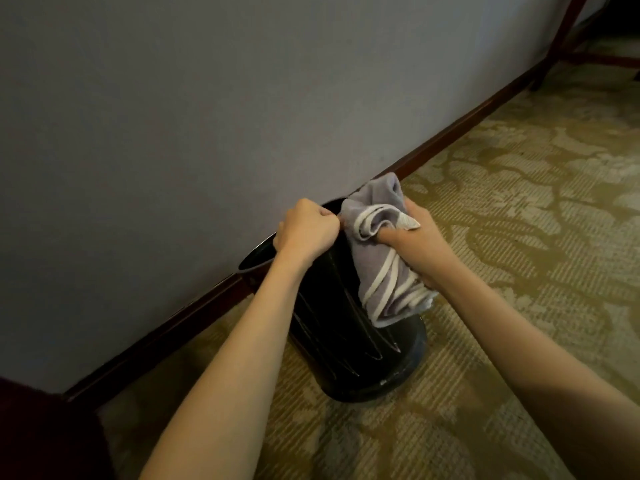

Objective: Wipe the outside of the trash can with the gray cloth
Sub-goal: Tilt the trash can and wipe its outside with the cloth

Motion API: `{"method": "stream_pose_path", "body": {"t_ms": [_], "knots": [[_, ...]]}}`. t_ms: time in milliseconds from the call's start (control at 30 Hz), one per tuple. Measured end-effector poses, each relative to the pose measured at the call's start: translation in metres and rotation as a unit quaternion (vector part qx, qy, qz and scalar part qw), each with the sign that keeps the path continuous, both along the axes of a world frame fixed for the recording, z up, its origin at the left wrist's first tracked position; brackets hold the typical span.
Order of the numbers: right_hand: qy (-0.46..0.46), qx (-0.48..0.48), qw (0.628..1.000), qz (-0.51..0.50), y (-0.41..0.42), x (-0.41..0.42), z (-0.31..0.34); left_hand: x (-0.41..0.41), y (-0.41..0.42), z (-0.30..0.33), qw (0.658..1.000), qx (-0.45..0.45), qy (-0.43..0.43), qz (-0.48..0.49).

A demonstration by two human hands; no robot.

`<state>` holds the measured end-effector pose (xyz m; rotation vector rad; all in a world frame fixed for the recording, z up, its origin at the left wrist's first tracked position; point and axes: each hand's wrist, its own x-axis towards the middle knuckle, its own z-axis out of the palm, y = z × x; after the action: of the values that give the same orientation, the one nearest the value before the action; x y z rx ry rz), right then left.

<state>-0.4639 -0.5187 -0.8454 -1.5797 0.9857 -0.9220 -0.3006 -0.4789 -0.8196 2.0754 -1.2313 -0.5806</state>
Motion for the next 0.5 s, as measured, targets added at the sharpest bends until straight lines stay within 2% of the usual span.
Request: {"method": "stream_pose_path", "body": {"t_ms": [67,167,300,400,500], "knots": [[0.031,0.002,0.999,0.008,0.004,-0.011,-0.013,0.004,-0.001,0.0,1.0,-0.006,0.022,0.002],[0.147,0.009,0.988,0.045,0.01,-0.039,-0.047,0.02,-0.002,-0.002,0.999,-0.022,0.035,0.018],[0.266,0.076,0.958,0.071,0.012,-0.072,-0.08,0.041,-0.002,-0.006,0.996,-0.034,0.069,0.051],[0.297,0.065,0.949,0.089,0.005,-0.071,-0.076,0.042,-0.001,-0.006,0.996,-0.038,0.058,0.061],[0.221,0.002,0.973,0.063,0.004,-0.045,-0.054,0.038,0.0,-0.008,0.996,-0.048,0.041,0.059]]}}
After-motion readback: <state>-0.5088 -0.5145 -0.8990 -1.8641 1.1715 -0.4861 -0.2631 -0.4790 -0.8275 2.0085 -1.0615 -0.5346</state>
